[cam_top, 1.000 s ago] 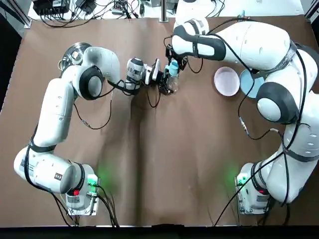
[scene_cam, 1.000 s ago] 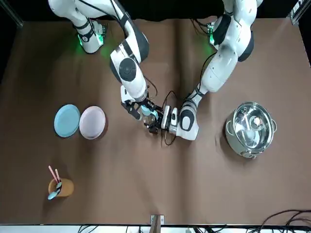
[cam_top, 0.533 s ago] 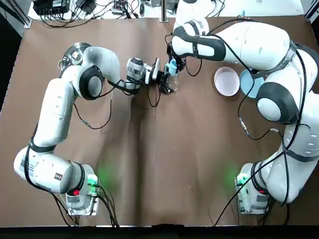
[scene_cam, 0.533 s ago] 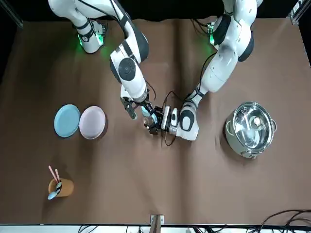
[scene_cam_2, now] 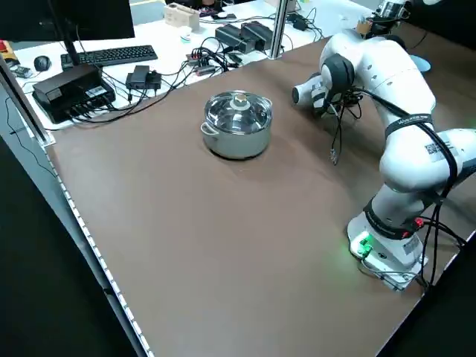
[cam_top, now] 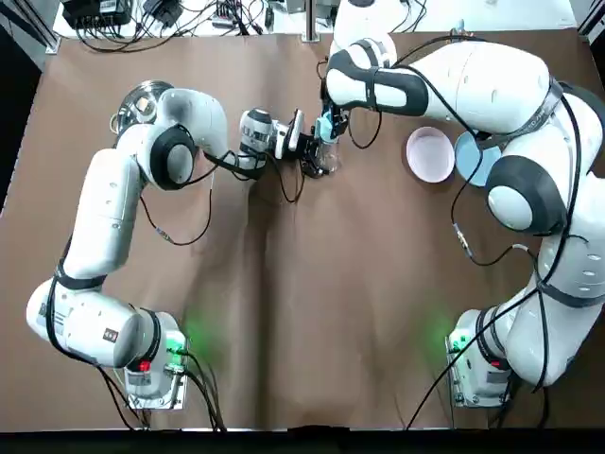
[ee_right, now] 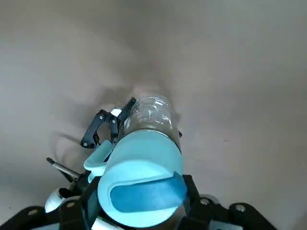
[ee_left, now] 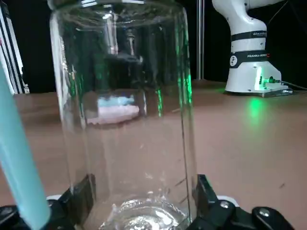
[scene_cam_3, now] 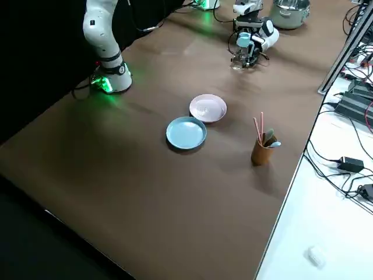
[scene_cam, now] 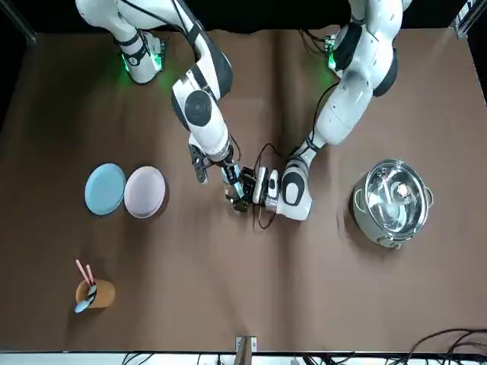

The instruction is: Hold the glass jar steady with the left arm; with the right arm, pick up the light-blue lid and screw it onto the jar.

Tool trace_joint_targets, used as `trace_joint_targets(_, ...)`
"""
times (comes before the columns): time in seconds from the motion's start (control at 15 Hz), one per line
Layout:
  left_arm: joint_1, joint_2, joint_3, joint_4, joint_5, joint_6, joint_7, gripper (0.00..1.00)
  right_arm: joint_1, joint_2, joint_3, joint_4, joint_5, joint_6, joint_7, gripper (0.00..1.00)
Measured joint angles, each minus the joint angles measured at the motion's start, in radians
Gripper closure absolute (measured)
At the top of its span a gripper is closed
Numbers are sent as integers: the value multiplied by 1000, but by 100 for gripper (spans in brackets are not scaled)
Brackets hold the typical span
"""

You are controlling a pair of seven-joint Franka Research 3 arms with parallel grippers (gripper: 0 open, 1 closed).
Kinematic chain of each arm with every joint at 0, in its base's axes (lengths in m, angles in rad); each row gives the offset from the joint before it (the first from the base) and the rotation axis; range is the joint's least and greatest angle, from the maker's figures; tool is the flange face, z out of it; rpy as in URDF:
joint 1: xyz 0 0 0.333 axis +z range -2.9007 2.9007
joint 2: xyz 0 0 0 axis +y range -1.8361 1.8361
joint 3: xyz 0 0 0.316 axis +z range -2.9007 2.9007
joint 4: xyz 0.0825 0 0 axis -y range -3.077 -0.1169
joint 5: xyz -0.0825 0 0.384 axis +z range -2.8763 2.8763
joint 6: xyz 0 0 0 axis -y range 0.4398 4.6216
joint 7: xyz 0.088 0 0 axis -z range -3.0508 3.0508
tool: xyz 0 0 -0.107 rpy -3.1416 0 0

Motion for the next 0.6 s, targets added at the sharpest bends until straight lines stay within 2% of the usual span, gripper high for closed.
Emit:
trace_joint_targets(0.13,0,0,0,0,0,0,0,7,-1,1,-1,-2,-2,5,7,28)
trace_joint_targets(0.2,0,0,0,0,0,0,5,7,-3,5,-5,-5,-7,15,9,21)
trace_joint_targets(0.27,0,0,0,0,0,0,7,7,-12,15,-9,-6,-8,36,9,3)
trace_joint_targets(0.33,0,0,1,0,-1,0,7,7,-15,17,-9,-6,-7,36,9,0)
trace_joint_targets(0.6,0,0,1,0,-1,0,7,7,-21,16,-10,-5,-8,34,9,0)
